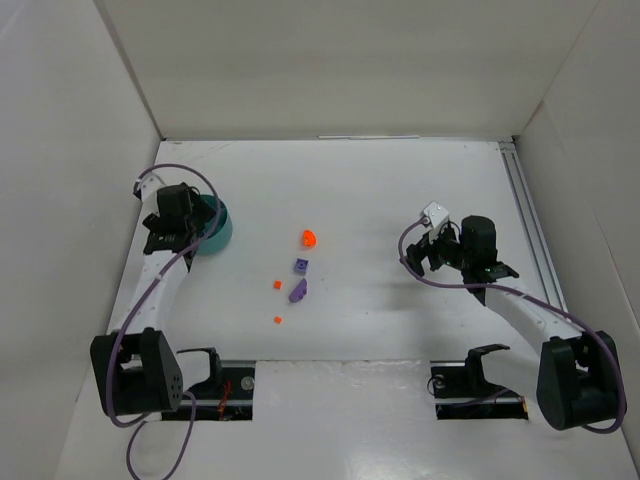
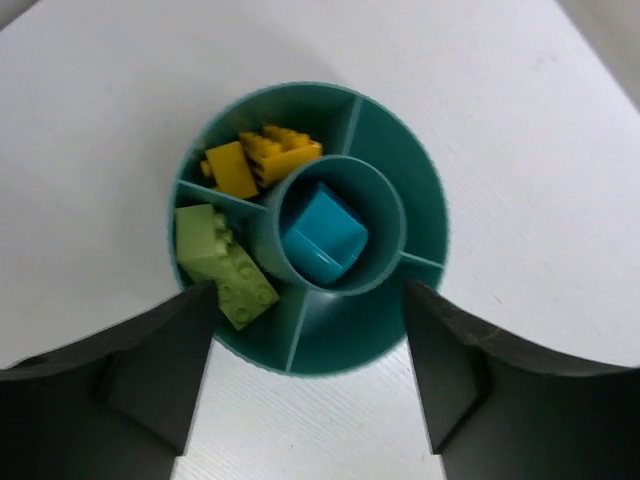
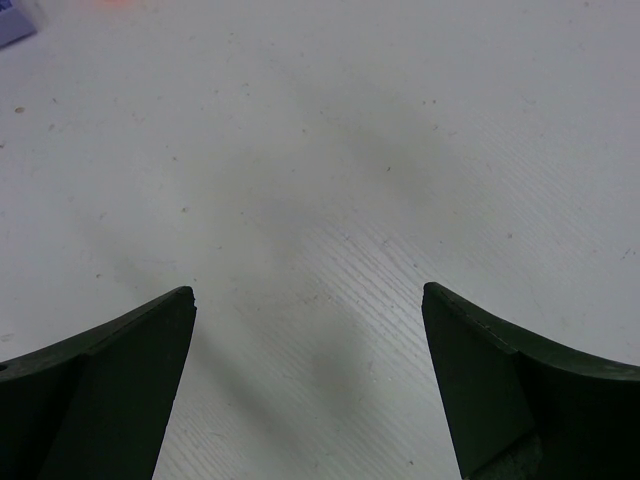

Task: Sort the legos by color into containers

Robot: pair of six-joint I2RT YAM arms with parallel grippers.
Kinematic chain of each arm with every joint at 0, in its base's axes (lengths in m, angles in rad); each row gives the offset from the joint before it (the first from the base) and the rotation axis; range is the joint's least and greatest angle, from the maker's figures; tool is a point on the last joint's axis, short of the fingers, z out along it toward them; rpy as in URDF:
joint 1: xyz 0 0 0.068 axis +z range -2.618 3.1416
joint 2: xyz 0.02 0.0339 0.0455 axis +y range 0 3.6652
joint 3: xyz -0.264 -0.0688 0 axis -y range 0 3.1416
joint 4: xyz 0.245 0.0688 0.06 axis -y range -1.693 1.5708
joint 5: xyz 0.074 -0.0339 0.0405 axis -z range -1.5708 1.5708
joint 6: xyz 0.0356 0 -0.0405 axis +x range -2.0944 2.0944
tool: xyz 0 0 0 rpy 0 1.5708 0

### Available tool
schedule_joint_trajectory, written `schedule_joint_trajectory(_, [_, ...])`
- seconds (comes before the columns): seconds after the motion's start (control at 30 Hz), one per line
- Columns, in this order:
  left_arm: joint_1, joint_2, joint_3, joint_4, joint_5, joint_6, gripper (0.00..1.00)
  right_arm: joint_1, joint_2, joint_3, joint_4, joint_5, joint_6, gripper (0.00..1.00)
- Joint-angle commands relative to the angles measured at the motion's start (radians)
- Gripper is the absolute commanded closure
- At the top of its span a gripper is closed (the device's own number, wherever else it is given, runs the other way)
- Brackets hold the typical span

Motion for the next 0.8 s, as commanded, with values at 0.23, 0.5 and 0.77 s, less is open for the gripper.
schedule_joint_trajectory(0.23, [-0.311, -0.135, -0.077, 0.111, 0.236, 0.083, 0.19, -0.017, -0.026, 0.007, 0.058, -0.016, 0.019, 0.01])
schedule_joint_trajectory(0.5, [-0.612, 0.016, -0.102, 0.111, 0.184, 0.106, 0.29, -0.017, -0.049, -0.013, 0.058, -0.047, 0.019, 0.01])
schedule_joint_trajectory(0.77, [-0.747, 0.164, -0.071, 0.125, 0.132, 0.086, 0.29, -0.017, -0.078, -0.032, 0.058, -0.028, 0.019, 0.01])
